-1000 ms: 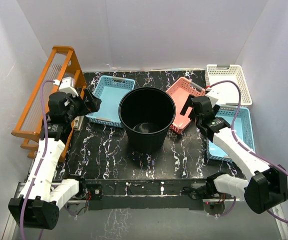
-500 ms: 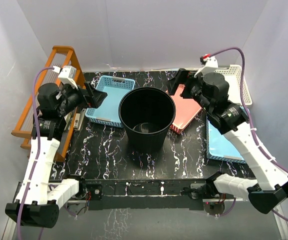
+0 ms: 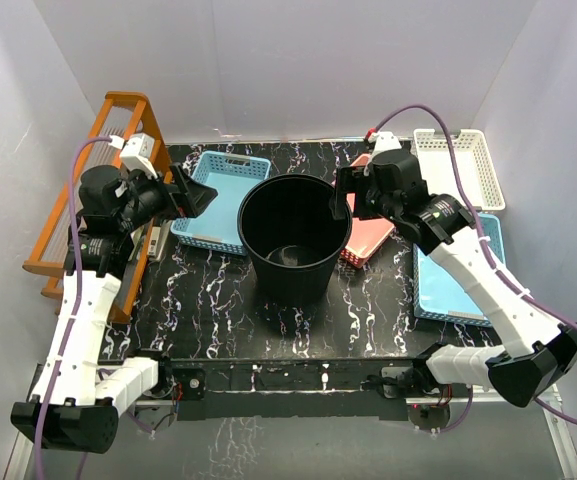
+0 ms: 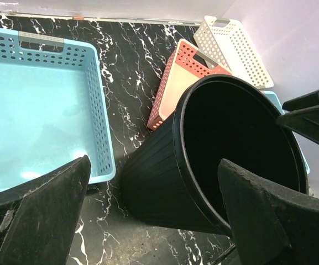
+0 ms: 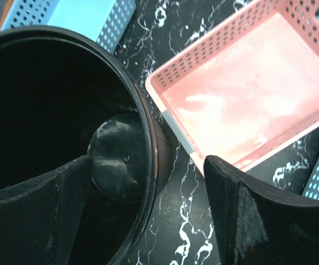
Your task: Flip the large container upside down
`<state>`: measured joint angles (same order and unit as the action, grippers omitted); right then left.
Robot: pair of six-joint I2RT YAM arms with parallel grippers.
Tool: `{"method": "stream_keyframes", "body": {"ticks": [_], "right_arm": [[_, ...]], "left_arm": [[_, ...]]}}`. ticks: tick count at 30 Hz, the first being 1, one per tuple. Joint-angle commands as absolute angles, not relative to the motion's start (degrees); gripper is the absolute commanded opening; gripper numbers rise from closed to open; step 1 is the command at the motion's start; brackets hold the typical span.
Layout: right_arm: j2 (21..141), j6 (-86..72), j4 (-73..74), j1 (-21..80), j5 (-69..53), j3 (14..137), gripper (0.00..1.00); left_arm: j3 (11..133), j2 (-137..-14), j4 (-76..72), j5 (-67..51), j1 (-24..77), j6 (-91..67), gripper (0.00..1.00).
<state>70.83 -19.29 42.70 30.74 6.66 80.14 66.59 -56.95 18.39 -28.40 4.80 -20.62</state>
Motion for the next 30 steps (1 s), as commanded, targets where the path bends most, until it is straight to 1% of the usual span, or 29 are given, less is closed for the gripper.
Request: {"method": "stream_keyframes", "body": {"ticks": [1, 5, 6, 8, 9, 14, 17, 24, 25, 27, 28, 29, 30], "right_arm": [[71.0, -18.2, 45.3, 30.8, 9.0, 79.4, 0.72], [70.3, -18.2, 45.0, 30.8, 9.8, 79.3, 0.53], [69.9, -18.2, 44.7, 30.8, 9.6, 79.2, 0.47], [69.4, -18.1, 44.5, 30.8, 9.2, 79.2, 0.41], [69.3, -17.9, 44.7, 30.8, 9.1, 79.3, 0.36], [69.3, -17.2, 45.8, 30.8, 7.9, 79.8, 0.16], [69.3, -17.1, 46.1, 30.8, 7.1, 79.7, 0.0], [68.8, -16.1, 48.4, 30.8, 13.5, 82.0, 0.0], [68.8, -15.9, 48.7, 30.8, 14.2, 82.5, 0.09], [68.8, -15.2, 48.9, 30.8, 13.1, 83.4, 0.53], [69.0, -14.8, 49.2, 30.8, 12.2, 84.4, 0.73], [69.5, -14.3, 49.9, 30.8, 11.2, 85.9, 0.83], [70.2, -13.7, 50.9, 30.8, 10.1, 88.4, 0.87]], "left_arm": [[66.4, -56.5, 17.5, -31.4, 4.8, -21.0, 0.99], [66.9, -57.8, 17.4, -33.0, 4.8, -20.3, 0.99], [66.8, -57.9, 17.2, -33.0, 4.8, -20.3, 0.99], [66.6, -58.3, 16.9, -33.3, 4.8, -20.3, 0.99], [66.4, -58.4, 16.8, -33.1, 4.8, -20.3, 0.99], [65.8, -58.7, 16.3, -33.3, 4.8, -20.5, 0.99], [66.2, -58.6, 16.9, -33.2, 4.8, -19.8, 0.99], [67.1, -58.6, 19.3, -30.0, 4.8, -18.1, 0.99], [67.0, -58.4, 19.6, -28.6, 4.8, -18.1, 0.99], [66.9, -57.8, 20.0, -25.9, 4.8, -18.0, 0.99], [67.2, -57.6, 20.5, -25.0, 4.8, -18.0, 0.99], [67.7, -57.7, 21.1, -24.5, 4.8, -17.8, 0.99], [68.3, -57.8, 21.9, -24.1, 4.8, -17.5, 0.99]]}}
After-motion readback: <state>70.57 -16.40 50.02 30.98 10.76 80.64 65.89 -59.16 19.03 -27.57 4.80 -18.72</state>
